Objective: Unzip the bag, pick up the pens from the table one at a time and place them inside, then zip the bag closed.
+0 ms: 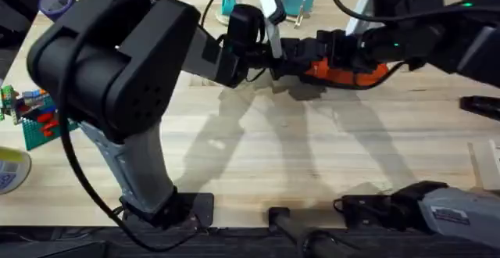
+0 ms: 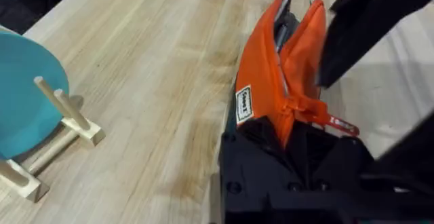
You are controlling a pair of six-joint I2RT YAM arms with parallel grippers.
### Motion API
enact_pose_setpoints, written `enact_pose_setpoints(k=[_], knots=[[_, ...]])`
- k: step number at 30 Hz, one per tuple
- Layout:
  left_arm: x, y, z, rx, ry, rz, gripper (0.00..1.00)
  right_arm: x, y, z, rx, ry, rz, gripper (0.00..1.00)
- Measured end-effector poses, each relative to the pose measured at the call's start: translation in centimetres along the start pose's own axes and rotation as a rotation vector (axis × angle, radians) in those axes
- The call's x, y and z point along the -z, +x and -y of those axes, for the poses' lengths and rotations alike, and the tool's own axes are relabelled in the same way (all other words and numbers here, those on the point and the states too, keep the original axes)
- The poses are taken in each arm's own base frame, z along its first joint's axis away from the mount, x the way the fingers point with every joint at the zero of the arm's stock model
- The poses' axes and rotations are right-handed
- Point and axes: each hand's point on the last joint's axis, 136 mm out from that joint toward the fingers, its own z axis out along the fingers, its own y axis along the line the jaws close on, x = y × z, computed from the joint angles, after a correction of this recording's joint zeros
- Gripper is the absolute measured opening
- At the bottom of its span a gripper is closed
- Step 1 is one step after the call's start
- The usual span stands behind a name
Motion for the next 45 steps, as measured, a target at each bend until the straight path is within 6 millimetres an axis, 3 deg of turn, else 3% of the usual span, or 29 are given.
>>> enact_pose_setpoints(k=[6, 22, 25, 29, 30, 38, 45], knots=[[0.1, 0.1, -0.1, 0.004, 0.0, -0.001, 0.042, -0.9, -1.0, -0.2, -0.032, -0.014, 0.031, 0.995], [0.1, 0.1, 0.0, 0.004, 0.0, -0.001, 0.044, -0.8, -0.7, 1.3, -0.129, 0.029, 0.011, 0.933], [0.1, 0.1, -0.1, 0.003, 0.0, -0.001, 0.216, -0.8, -0.6, 1.4, -0.135, 0.034, 0.01, 0.933], [0.2, 0.0, -0.2, -0.001, -0.002, 0.004, 0.854, -1.0, -0.3, 1.8, -0.139, 0.052, -0.003, 0.932], [0.2, 0.0, -0.2, 0.005, -0.003, 0.004, 0.956, -1.0, -0.3, 1.8, -0.139, 0.053, -0.003, 0.932], [1.0, 0.1, -0.8, 0.015, 0.0, 0.011, 0.996, -1.0, -0.3, 1.9, -0.139, 0.055, -0.002, 0.933], [3.7, 0.2, -2.1, 0.046, 0.03, 0.048, 0.996, -1.0, -0.7, 1.7, -0.136, 0.048, 0.015, 0.935]])
